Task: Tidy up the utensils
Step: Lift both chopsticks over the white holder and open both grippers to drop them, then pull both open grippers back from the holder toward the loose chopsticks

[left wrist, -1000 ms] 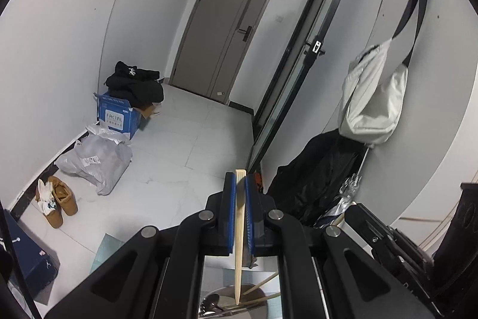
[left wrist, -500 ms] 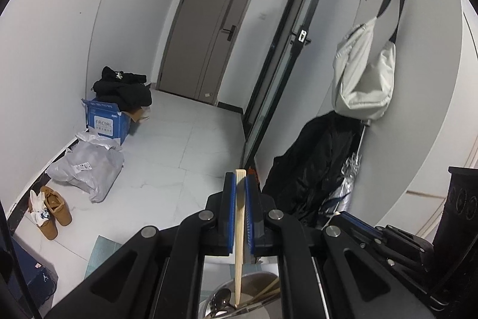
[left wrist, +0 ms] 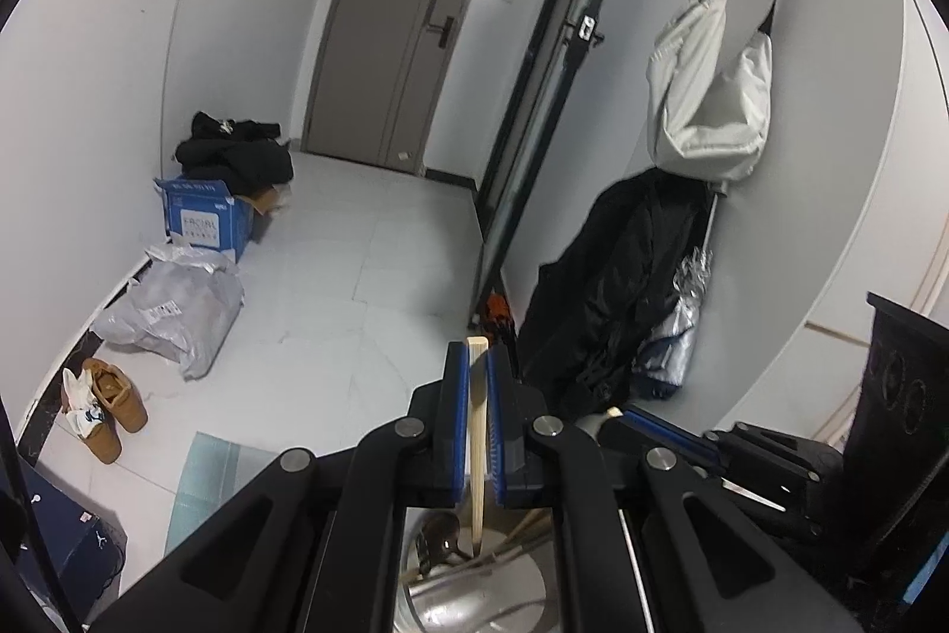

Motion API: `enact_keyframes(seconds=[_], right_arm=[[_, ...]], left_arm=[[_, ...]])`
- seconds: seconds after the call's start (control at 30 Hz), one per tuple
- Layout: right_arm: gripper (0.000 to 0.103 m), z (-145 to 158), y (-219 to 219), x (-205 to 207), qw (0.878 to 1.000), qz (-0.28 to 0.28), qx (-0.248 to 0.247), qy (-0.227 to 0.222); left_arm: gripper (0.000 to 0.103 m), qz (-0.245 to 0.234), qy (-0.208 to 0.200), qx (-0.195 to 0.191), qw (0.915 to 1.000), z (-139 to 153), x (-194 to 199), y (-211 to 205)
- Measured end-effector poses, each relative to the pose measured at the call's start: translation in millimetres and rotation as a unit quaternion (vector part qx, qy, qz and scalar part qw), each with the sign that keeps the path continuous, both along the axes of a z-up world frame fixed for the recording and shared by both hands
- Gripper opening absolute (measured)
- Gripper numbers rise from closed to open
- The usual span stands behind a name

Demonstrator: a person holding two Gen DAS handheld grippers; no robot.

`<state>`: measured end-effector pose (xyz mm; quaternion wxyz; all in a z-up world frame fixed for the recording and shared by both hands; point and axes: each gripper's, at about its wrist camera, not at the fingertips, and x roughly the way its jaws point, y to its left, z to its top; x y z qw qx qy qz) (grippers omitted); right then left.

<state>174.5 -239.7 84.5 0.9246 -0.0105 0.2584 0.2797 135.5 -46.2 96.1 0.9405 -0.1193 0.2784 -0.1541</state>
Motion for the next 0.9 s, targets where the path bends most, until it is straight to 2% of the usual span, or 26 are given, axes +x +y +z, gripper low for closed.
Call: enact_keyframes(seconds=[0.13, 0.23, 0.33, 0.4, 0.47, 0.57, 0.63, 0.73, 0.9], right_arm=[[0.005, -10.8, 0.3, 0.8, 1.000, 0.003, -0.001, 0.015], [0.008, -19.7, -0.8, 1.2, 0.999, 0.001, 0.002, 0.033], [0.008, -25.7, -5.7, -1.0, 0.999, -0.009, 0.007, 0.045], [0.008, -26.0, -9.6, -4.4, 0.999, -0.015, 0.013, 0.050], [0.012, -23.6, -12.9, -9.2, 0.998, -0.018, 0.018, 0.051], [0.018, -17.3, -15.0, -19.7, 0.999, -0.026, 0.019, 0.042], [0.026, -14.2, -17.3, -26.0, 0.999, -0.034, 0.019, 0.037], [0.037, -6.8, -23.1, -38.0, 0.998, -0.046, 0.025, 0.028], [0.045, 4.5, -28.3, -61.5, 0.997, -0.062, 0.035, 0.012]], left_arm=[[0.003, -0.025, 0.022, 0.009, 0.9994, -7.1, -1.4, -2.9], [0.003, -0.051, 0.053, -0.005, 0.9973, -13.9, -1.1, -1.2], [0.005, -0.044, 0.060, -0.005, 0.9972, -13.9, -5.7, 3.4], [0.015, -0.035, 0.060, 0.000, 0.9976, -10.9, -9.6, 5.1], [0.042, -0.017, 0.059, 0.008, 0.9981, -6.6, -15.3, 7.4], [0.056, 0.009, 0.051, 0.010, 0.9986, -0.4, -24.4, 13.4], [0.059, 0.030, 0.048, 0.018, 0.9982, 4.1, -30.0, 17.3], [0.069, 0.052, 0.039, 0.029, 0.9975, 12.4, -40.8, 20.6], [0.082, 0.077, 0.013, 0.047, 0.9958, 23.3, -62.7, 22.9]])
